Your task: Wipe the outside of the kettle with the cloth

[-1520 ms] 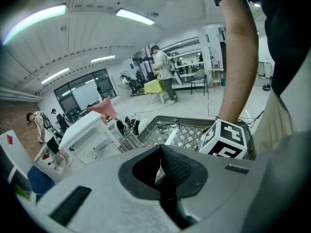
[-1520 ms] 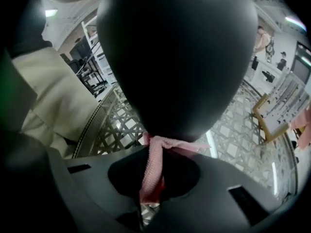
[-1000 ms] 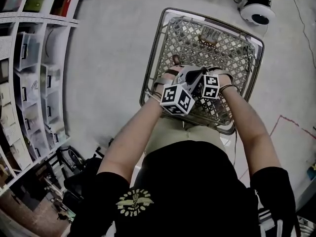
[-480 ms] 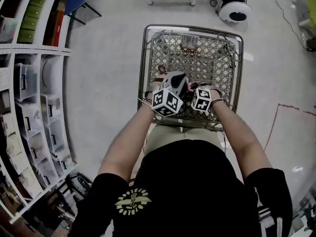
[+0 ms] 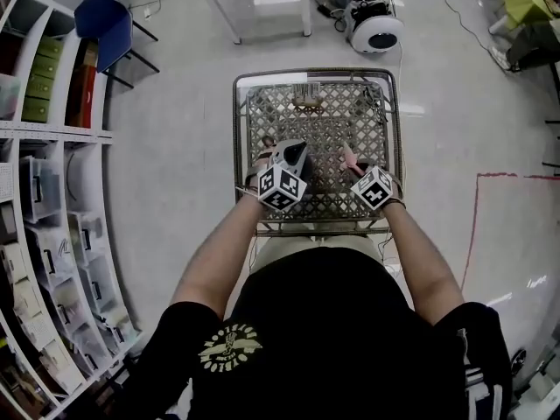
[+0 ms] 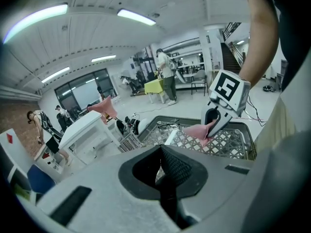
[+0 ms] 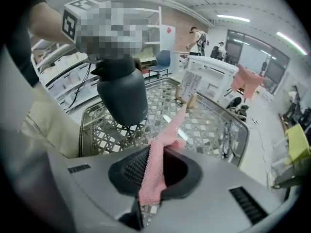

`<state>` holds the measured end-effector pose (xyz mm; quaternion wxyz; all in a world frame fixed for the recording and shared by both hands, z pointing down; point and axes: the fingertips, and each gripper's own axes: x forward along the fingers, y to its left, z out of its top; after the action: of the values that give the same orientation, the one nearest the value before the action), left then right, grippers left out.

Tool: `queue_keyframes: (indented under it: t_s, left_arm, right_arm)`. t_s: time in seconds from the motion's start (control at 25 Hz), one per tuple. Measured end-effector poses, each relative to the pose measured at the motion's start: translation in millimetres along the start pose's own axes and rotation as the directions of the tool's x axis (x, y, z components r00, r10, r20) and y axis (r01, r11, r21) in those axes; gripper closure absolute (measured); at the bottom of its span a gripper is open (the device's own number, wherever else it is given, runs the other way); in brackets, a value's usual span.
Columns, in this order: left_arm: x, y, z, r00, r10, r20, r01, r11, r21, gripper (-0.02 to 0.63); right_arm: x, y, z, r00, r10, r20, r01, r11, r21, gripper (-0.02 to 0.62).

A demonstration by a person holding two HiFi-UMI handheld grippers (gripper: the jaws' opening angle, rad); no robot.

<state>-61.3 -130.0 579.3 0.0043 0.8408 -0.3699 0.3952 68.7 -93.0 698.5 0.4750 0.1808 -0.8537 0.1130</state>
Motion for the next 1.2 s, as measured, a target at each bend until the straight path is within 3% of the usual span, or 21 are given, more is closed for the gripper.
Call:
queue_keyframes:
  t_s: [0.16,0.32,0.44,0.6,0.68,0.8,0.96,1.2]
  left_arm:
    - [-4,6,4,1.0,-0.004,0.006,0.004,0.999,-0.033,0.6]
    - [-19,19,14,0.994,0.0,0.106,0.022,0.979,-0.202,0.6]
    - [-42,36,20,0.985,0.06,0.161,-0.011,0.957,-0.289,0.6]
    - [-82,54,29,0.962,0.162,0.219,-0.074,0.929,-0.363,0.6]
    - [-105,65,30,0.947,0.219,0.233,-0.116,0.914,-0.388,0.6]
    - [-136,80,33,0.918,0.294,0.265,-0.154,0.882,-0.445,0.6]
    - [-169,90,39,0.887,0.342,0.311,-0.151,0.85,-0.505,0.6]
    - [-205,104,59,0.843,0.399,0.362,-0.168,0.833,-0.527,0.6]
  right_arm:
    - [-28,-18,-8,0.997,-0.072,-0.019,0.073,0.993,0.091,0.558]
    - [-40,-25,-21,0.995,-0.094,-0.043,0.1,0.981,0.167,0.557]
    - [-46,-28,-26,0.99,-0.131,-0.06,0.14,0.972,0.19,0.551]
    - [-57,-30,-33,0.982,-0.175,-0.064,0.186,0.954,0.236,0.453]
    - [-65,-30,-30,0.978,-0.203,-0.051,0.209,0.943,0.258,0.436]
    - [-83,-34,-19,0.967,-0.256,-0.007,0.247,0.926,0.284,0.434]
    - [-118,-33,19,0.941,-0.325,0.096,0.278,0.903,0.327,0.436]
    - [-180,-32,94,0.853,-0.424,0.302,0.306,0.878,0.369,0.5]
